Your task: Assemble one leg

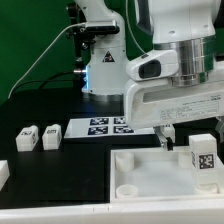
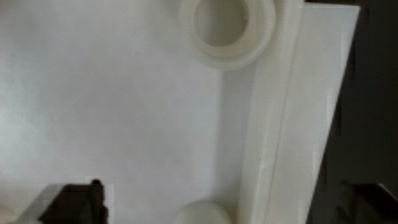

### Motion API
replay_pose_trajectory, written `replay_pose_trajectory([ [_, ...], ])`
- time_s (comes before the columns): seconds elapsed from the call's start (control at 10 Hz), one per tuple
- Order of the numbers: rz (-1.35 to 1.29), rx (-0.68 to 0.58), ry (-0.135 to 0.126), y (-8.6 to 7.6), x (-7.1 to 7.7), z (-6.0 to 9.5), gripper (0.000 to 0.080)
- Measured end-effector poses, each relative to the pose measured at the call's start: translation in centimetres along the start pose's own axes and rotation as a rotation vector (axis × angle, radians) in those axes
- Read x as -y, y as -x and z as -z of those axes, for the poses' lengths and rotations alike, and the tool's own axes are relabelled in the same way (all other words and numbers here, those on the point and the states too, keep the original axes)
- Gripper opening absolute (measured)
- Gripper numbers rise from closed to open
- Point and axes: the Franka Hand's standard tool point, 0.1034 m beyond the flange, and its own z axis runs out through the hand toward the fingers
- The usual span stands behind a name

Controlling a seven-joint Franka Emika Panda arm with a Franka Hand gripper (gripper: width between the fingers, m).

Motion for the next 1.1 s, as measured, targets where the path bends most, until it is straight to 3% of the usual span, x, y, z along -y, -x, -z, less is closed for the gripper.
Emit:
replay_pose_trajectory([
  [0.3,0.000,0.000,0.000,0.0,0.0,0.0,0.0649],
  [0.4,-0.003,0.120,-0.004,2.2,0.0,-0.8,0.0649],
  [0.7,-0.023,0.142,-0.022,-0.9,0.3,2.4,0.0649],
  [0.9,-0.026,0.176,-0.029,-1.8,0.6,3.0,0.0649],
  [1.1,-0.031,0.185,-0.028,-1.6,0.8,2.7,0.0649],
])
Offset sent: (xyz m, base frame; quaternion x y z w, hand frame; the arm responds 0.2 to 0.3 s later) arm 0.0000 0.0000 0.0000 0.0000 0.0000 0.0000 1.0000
